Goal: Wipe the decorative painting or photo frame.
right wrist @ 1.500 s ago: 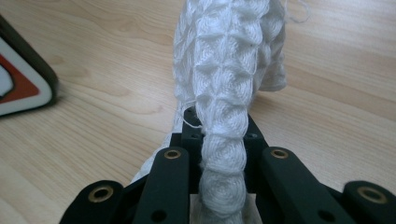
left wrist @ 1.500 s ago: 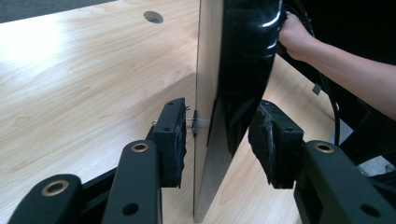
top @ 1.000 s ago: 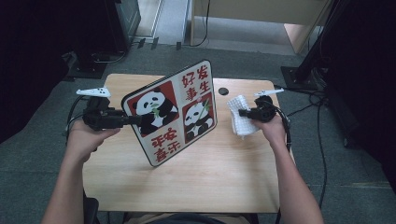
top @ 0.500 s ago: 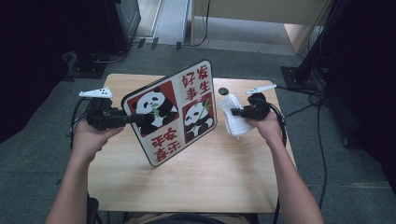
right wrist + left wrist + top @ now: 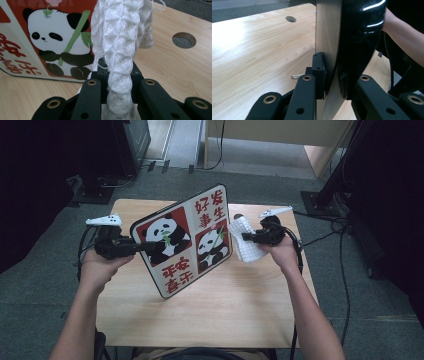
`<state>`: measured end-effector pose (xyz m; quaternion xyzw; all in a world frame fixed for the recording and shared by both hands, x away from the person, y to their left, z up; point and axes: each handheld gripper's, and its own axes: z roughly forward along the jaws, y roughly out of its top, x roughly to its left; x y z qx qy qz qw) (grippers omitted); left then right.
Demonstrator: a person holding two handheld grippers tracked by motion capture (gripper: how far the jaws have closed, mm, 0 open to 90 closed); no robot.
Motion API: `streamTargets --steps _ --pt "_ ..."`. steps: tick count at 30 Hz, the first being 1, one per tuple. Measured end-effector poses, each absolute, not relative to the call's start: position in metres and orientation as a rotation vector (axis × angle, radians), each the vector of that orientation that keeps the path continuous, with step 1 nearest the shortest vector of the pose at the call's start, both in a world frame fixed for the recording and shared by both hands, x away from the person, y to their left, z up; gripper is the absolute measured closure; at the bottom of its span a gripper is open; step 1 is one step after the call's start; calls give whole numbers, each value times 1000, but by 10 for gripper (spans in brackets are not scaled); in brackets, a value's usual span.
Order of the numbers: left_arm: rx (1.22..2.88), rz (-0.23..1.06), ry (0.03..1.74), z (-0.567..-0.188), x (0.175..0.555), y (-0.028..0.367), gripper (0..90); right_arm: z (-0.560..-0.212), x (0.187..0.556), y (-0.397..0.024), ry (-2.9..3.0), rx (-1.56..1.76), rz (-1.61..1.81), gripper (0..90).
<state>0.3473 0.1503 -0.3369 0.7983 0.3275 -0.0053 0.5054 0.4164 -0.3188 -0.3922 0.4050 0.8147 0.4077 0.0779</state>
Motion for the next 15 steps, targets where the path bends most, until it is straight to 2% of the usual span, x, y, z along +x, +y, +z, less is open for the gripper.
streamTargets --steps 15 --pt "1938 -38 780 -335 347 155 788 -355 422 -308 2432 1159 1190 785"
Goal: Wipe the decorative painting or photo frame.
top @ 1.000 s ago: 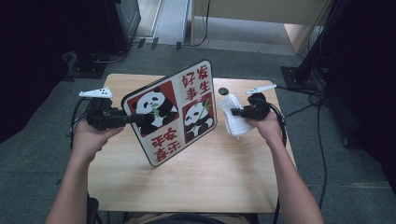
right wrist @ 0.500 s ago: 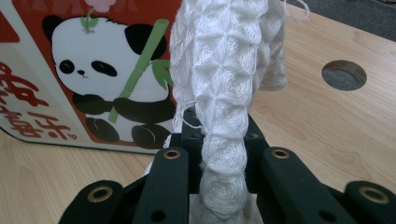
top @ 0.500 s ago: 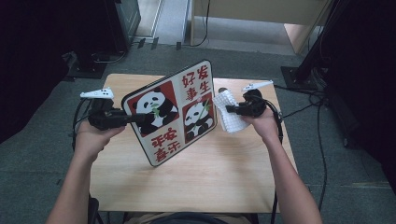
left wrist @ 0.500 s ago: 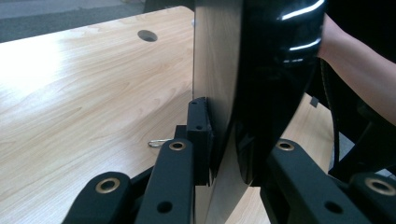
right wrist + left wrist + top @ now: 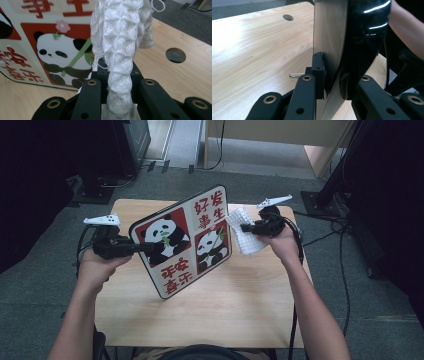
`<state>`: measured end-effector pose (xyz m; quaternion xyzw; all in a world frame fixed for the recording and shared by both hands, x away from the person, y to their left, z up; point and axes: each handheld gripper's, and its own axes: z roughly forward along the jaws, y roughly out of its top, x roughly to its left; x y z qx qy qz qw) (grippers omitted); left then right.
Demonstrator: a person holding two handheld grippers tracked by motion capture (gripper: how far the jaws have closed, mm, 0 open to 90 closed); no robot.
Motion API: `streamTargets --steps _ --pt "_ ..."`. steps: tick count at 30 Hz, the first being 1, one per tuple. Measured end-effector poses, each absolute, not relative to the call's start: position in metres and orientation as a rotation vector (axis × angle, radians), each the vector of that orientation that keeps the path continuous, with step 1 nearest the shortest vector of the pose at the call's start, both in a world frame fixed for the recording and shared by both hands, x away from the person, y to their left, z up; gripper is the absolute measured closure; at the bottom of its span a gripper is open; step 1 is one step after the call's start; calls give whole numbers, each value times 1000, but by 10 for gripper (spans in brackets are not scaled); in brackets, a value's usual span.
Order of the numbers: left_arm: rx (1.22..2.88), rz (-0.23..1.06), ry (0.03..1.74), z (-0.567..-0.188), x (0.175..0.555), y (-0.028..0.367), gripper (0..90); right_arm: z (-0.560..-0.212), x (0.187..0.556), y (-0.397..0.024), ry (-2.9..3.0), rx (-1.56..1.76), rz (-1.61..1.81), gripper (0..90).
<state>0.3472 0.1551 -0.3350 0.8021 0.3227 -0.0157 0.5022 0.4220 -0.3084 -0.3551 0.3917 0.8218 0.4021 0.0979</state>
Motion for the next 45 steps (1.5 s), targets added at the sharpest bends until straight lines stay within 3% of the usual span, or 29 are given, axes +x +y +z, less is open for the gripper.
streamTargets --steps 33,45 --pt "1922 -37 796 -336 349 160 789 -230 456 -278 2354 1059 1197 782" --pt "1916 -56 790 -337 351 161 791 -214 459 -249 2376 995 1213 779"
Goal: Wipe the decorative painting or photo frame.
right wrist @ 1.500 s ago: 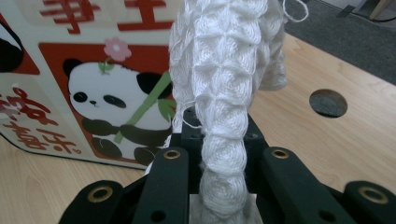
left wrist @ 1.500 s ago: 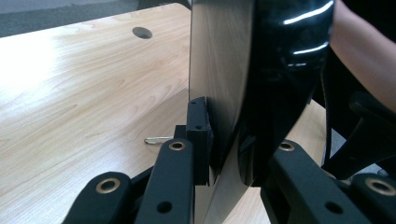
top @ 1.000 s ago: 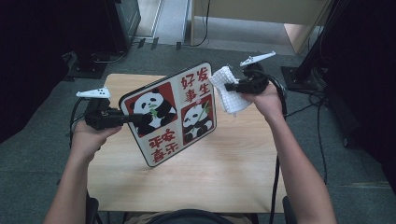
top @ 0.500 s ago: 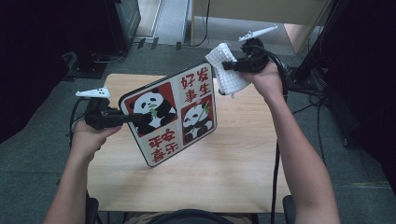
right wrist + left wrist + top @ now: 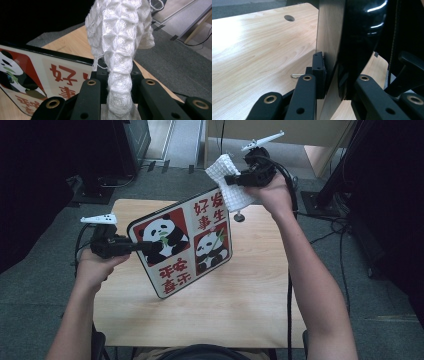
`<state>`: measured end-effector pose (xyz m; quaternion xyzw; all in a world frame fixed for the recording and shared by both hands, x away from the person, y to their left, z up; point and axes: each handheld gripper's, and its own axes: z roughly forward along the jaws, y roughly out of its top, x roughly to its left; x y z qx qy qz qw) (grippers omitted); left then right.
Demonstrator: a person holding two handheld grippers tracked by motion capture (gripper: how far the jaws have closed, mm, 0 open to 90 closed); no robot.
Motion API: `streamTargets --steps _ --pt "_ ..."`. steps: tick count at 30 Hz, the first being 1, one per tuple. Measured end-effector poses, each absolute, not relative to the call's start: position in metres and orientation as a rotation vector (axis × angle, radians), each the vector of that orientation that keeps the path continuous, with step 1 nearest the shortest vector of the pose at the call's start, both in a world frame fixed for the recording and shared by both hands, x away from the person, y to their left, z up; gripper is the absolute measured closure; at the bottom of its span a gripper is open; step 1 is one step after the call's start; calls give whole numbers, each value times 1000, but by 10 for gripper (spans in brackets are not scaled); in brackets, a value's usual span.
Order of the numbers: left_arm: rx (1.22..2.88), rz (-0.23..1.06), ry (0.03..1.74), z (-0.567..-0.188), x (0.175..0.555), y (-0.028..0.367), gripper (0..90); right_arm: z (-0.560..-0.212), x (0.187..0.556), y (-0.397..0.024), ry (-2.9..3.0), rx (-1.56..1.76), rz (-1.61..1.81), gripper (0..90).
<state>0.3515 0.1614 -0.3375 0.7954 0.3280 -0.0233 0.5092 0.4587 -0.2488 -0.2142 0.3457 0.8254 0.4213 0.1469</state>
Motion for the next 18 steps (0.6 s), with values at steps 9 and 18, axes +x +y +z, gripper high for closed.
streamTargets --steps 9,18 --pt "1917 -58 785 -338 352 162 793 -236 460 -245 2411 1012 1209 778" --pt "1923 -59 782 -337 353 162 793 -248 456 -244 2438 1004 1208 779"
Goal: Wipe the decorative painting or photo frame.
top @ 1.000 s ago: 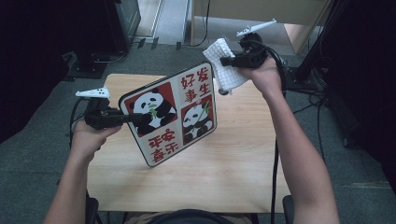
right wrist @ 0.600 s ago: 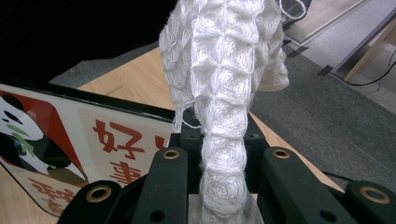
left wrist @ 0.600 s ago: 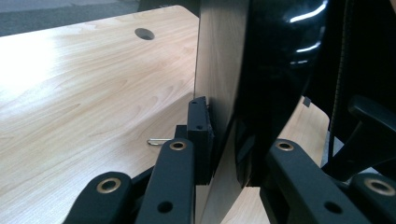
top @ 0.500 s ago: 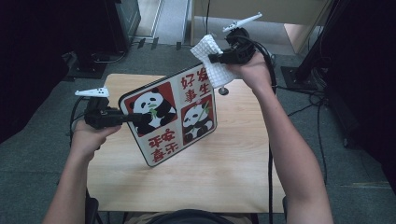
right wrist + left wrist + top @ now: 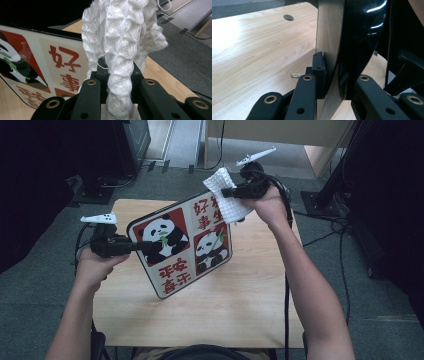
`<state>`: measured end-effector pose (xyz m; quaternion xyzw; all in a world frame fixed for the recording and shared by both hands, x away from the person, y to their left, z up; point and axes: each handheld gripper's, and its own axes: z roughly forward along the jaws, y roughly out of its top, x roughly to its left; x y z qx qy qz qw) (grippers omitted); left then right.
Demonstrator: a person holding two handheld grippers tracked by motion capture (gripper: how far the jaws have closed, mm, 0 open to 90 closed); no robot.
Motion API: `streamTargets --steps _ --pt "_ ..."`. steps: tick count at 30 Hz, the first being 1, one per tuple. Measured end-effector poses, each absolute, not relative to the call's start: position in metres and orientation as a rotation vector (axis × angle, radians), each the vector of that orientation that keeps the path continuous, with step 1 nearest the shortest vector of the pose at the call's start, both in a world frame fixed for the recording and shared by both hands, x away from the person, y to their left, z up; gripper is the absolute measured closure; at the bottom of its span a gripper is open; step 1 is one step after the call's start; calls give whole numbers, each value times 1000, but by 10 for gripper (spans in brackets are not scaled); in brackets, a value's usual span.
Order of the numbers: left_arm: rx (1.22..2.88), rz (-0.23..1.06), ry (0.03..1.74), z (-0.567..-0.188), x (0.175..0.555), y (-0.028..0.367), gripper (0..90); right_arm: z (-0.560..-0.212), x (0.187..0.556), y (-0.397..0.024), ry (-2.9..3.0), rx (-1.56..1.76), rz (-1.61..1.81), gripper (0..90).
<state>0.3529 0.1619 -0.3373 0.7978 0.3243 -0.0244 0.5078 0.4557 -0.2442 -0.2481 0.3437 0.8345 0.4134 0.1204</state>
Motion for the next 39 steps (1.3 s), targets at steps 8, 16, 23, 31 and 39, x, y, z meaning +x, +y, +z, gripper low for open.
streamTargets --steps 8,16,23,31,39 --pt "1928 -43 773 -337 352 162 797 -259 449 -248 2443 998 1220 779" --pt "1928 -46 772 -337 352 162 797 -276 446 -251 2462 1006 1207 778" --pt "1928 -45 773 -337 352 162 797 -289 443 -256 2468 1020 1207 778" --pt "1930 -42 772 -337 353 162 797 -301 439 -258 2479 1012 1223 776" --pt "1929 -45 771 -337 353 162 797 -313 436 -257 2501 1012 1211 776"
